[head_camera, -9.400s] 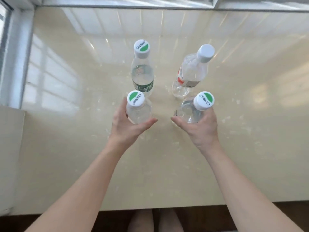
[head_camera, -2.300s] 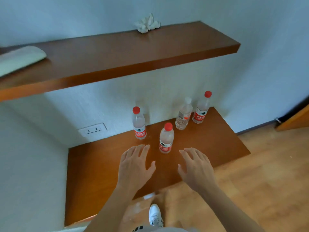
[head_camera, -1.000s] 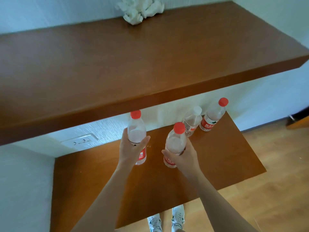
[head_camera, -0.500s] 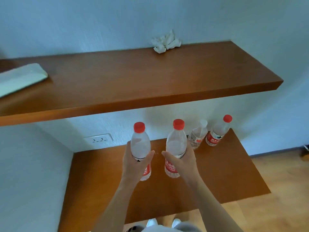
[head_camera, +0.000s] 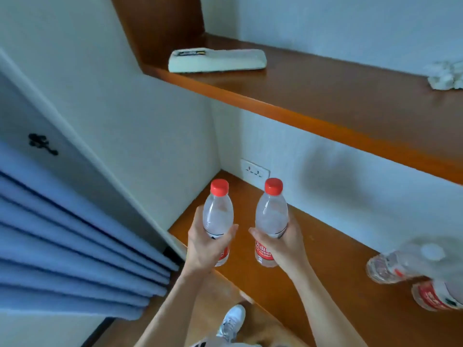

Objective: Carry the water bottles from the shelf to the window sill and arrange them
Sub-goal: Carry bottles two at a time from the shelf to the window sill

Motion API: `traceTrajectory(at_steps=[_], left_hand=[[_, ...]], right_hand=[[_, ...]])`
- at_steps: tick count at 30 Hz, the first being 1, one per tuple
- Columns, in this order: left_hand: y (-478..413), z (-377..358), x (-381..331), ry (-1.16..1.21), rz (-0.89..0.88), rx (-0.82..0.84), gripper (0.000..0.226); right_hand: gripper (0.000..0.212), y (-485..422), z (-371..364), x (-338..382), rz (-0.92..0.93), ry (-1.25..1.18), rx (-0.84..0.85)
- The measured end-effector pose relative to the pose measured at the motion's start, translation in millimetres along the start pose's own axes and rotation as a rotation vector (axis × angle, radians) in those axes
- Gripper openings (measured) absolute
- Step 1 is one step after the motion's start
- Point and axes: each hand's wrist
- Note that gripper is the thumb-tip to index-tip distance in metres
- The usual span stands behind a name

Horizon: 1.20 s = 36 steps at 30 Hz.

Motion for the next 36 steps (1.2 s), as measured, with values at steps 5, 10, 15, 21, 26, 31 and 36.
traceTrajectory(at_steps=[5, 10, 15, 21, 26, 31, 36], left_hand=[[65.5, 71.0, 8.6, -0.016, 0.013, -0.361, 0.050], [142.6, 137.4, 9.4, -0.064, 0.100, -0.708, 0.044], [235.5, 192.2, -3.1, -0.132, 0.111, -1.027, 0.047], [332.9, 233.3, -14.4, -0.192, 0.148, -1.314, 0.046], [401.4, 267.4, -17.3, -0.264, 0.208, -1.479, 0.050], [454.9, 315.9, -4.1, -0.267, 0.294, -1.576, 0.054], [489.8, 390.6, 16.2, -0.190, 0.287, -1.628, 0.058]], right_hand=[[0.070, 19.1, -60.0, 16.7, 0.113, -0.014, 0.293], [0.065, 58.0, -135.9, 32.7, 0.223, -0.012, 0.643], [0.060, 121.7, -209.9, 64.8, 0.326, -0.003, 0.943], [0.059, 205.1, -271.3, 87.1, 0.357, -0.018, 1.202], [0.059, 273.3, -319.6, 92.8, 0.460, -0.018, 1.364], [0.057, 329.6, -376.8, 105.3, 0.556, 0.028, 1.415], [0.057, 377.3, -446.8, 128.3, 0.600, 0.088, 1.417]])
Point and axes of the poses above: each hand's wrist, its own y-axis away from the middle knuckle, its own z-axis out of the back of the hand, x = y × z, and after that the axes turned 7 degrees about y, right-handed
